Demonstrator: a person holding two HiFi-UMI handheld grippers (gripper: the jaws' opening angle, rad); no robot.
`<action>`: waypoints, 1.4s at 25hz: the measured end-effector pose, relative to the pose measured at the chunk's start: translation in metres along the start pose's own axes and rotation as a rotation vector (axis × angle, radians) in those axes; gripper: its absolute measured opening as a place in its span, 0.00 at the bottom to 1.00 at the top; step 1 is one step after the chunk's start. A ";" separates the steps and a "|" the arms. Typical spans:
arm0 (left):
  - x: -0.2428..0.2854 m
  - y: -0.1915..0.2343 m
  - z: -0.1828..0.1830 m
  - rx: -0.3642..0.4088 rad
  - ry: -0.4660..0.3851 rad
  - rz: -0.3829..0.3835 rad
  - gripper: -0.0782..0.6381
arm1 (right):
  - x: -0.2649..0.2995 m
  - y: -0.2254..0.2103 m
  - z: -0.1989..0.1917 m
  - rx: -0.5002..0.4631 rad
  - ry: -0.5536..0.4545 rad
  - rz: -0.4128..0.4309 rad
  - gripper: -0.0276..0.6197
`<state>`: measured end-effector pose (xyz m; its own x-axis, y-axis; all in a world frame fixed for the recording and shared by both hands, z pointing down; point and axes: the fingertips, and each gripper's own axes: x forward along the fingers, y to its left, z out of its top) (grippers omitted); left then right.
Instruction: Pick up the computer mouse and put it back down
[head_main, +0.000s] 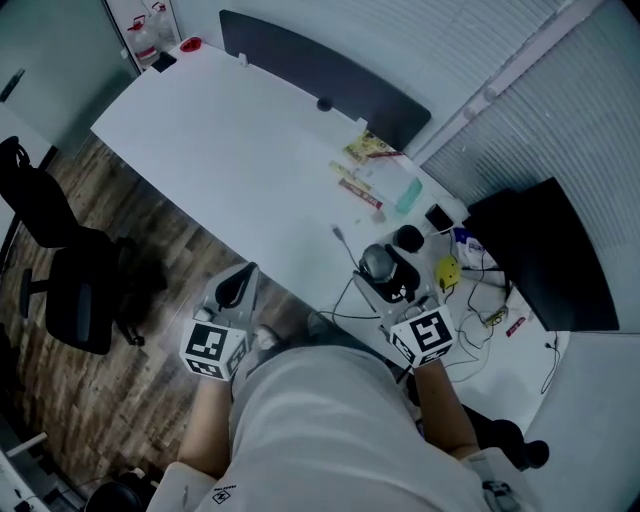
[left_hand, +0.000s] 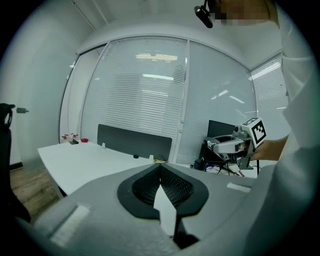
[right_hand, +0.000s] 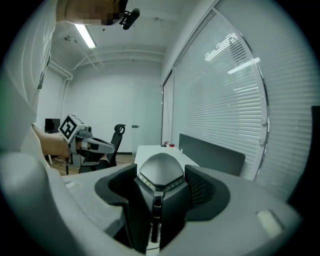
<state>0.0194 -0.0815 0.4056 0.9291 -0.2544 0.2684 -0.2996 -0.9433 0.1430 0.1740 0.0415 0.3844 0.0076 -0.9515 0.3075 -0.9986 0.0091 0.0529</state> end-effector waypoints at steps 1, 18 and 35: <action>0.001 0.000 0.001 0.001 -0.001 -0.003 0.12 | -0.001 0.000 0.000 -0.002 -0.004 -0.003 0.50; -0.002 -0.005 -0.002 0.010 0.016 -0.001 0.12 | -0.003 -0.006 -0.011 -0.004 0.010 -0.002 0.50; -0.044 0.005 -0.025 -0.045 0.043 0.156 0.12 | 0.037 0.000 -0.048 -0.014 0.108 0.110 0.51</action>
<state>-0.0284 -0.0701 0.4183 0.8610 -0.3865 0.3307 -0.4495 -0.8823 0.1392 0.1769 0.0207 0.4410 -0.0957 -0.9060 0.4124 -0.9928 0.1169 0.0263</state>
